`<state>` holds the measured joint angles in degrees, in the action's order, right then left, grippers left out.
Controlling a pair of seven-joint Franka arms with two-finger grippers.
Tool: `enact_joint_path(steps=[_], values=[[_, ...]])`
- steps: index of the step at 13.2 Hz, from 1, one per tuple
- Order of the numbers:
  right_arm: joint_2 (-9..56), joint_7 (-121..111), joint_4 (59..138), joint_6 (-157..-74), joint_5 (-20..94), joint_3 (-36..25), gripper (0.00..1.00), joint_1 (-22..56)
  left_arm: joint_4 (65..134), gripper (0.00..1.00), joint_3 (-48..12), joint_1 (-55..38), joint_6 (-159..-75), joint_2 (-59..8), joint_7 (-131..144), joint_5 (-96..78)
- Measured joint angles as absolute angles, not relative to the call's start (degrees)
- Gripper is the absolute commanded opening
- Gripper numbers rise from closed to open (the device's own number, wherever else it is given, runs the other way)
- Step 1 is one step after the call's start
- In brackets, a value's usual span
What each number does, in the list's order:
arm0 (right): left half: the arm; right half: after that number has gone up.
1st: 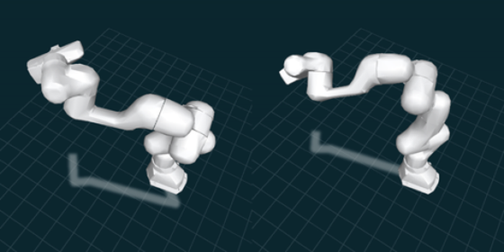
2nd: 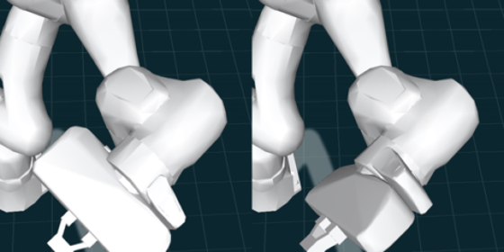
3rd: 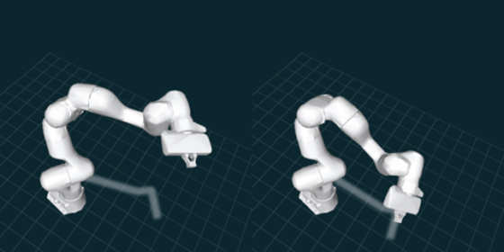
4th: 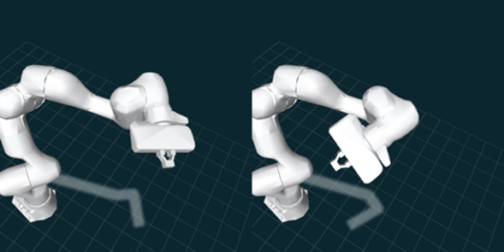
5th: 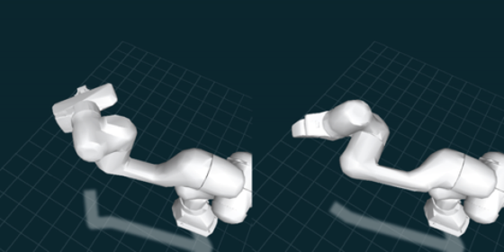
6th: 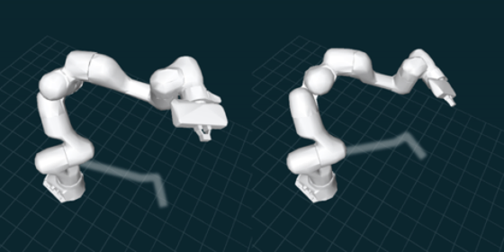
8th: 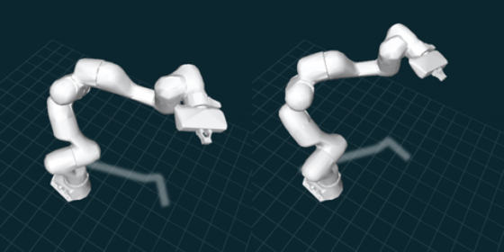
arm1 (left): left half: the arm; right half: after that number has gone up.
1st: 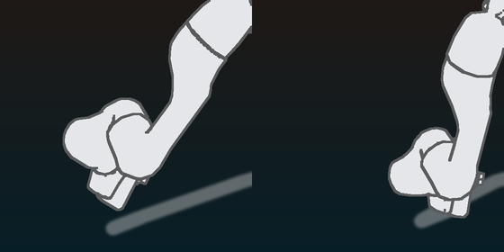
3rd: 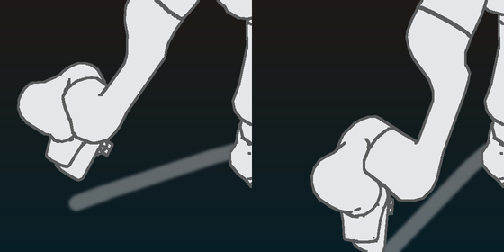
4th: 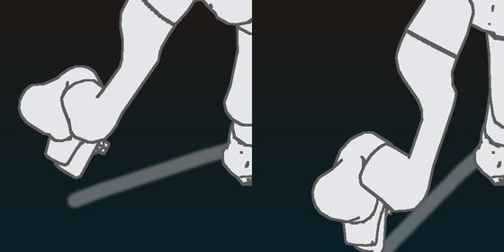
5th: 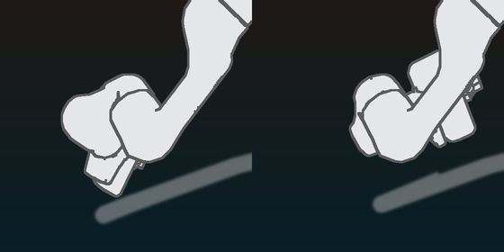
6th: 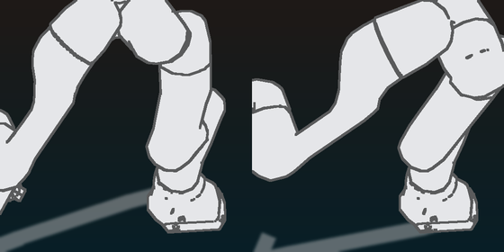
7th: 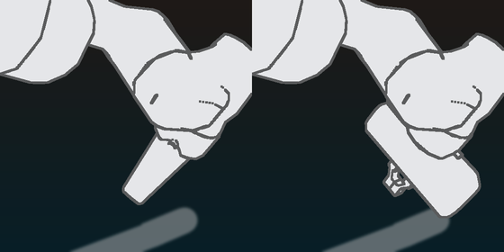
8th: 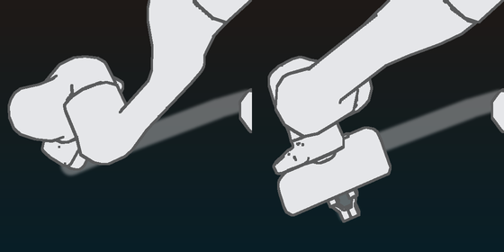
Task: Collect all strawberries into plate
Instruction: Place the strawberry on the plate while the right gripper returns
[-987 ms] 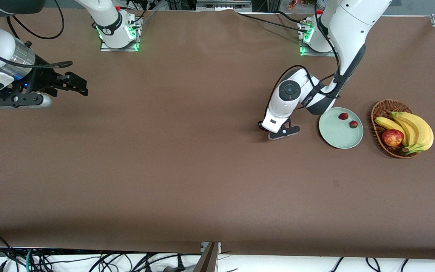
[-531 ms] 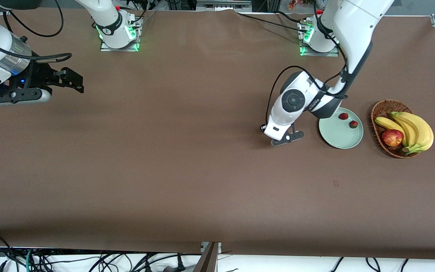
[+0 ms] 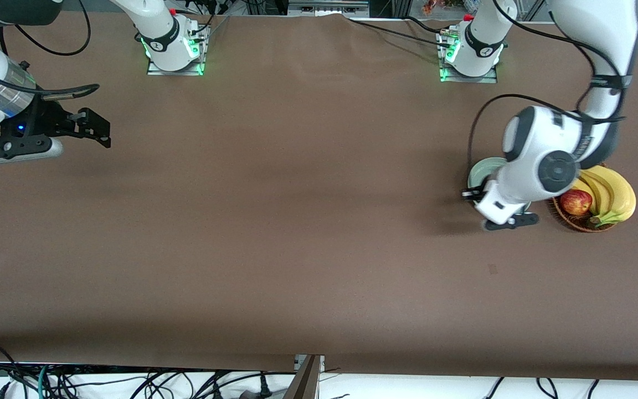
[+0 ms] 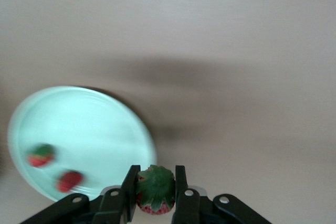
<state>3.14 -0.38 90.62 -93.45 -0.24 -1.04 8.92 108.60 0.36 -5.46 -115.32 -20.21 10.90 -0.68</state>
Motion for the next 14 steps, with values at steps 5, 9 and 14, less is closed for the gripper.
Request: enact_joint_path(steps=[5, 9, 14], values=[[3.3, -0.1, 90.0, -92.6, -0.2, -1.0, 1.0, 8.9, 115.1, 0.14, 7.8, -4.7, -125.7, -24.0, -2.7, -0.8], [3.9, 0.1, 90.0, -92.5, -0.2, -1.0, 1.0, 8.9, 117.9, 1.0, 8.2, -4.8, -130.3, -26.5, -4.4, -0.8], [3.9, 0.1, 90.0, -92.7, -0.2, -1.1, 1.0, 8.3, 116.7, 1.0, 8.2, -4.8, -128.5, -23.4, -5.7, -0.8]])
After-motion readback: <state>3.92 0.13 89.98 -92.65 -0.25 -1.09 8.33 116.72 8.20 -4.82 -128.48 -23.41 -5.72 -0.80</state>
